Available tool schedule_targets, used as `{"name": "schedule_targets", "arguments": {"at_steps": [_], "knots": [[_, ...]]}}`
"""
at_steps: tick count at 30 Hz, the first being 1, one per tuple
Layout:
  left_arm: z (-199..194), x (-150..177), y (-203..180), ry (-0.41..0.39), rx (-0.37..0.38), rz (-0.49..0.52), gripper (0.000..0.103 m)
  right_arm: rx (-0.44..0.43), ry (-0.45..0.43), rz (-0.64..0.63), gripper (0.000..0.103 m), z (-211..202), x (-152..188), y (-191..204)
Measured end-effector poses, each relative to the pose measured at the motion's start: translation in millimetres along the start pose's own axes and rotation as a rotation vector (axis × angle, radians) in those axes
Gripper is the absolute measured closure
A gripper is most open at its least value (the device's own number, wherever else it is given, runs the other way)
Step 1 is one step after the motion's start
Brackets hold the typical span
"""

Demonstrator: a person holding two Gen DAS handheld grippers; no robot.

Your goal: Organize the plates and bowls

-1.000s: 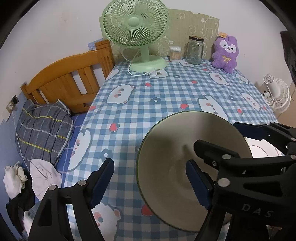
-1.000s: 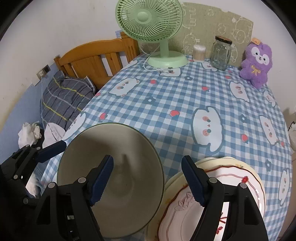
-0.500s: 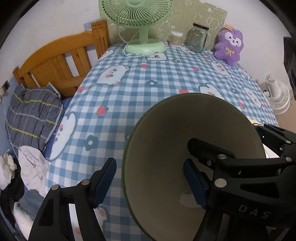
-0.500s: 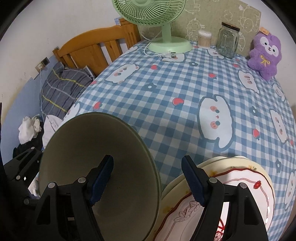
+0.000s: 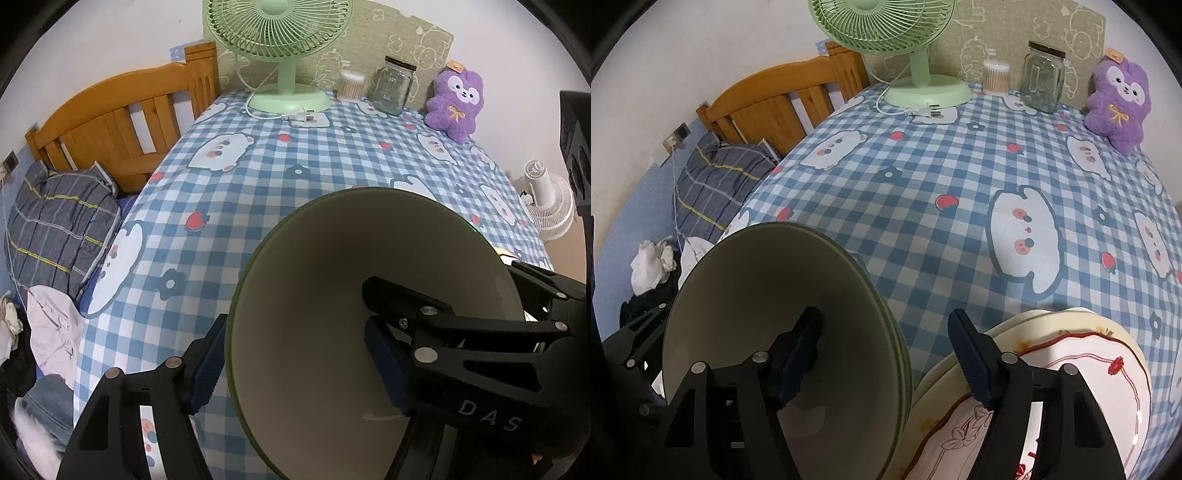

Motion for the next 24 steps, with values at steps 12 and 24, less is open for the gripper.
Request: {"name": "schedule_targets", "arguments": {"at_steps": [12, 24], "knots": [[-2.8, 2.5, -6.0, -0.011, -0.001, -0.034, 0.042, -0.006, -0.015, -0.003, 0.05, -2.6, 5.0, 12.7], [-3.6, 1.0, -6.2, 0.003, -0.058, -0.052, 0.043, 0.022, -0.03, 0.025, 0.05, -4.4, 3.9, 10.6]]}}
Point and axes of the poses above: each gripper's, at about its wrist camera, not at the fingertips, and z roughly the way its jaws point, y to its left, x to its underside, the point moved 8 cm from there along z, roughly the way its jaws point, and after that the axes turned 13 degrees about z, right-handed, at the moved point
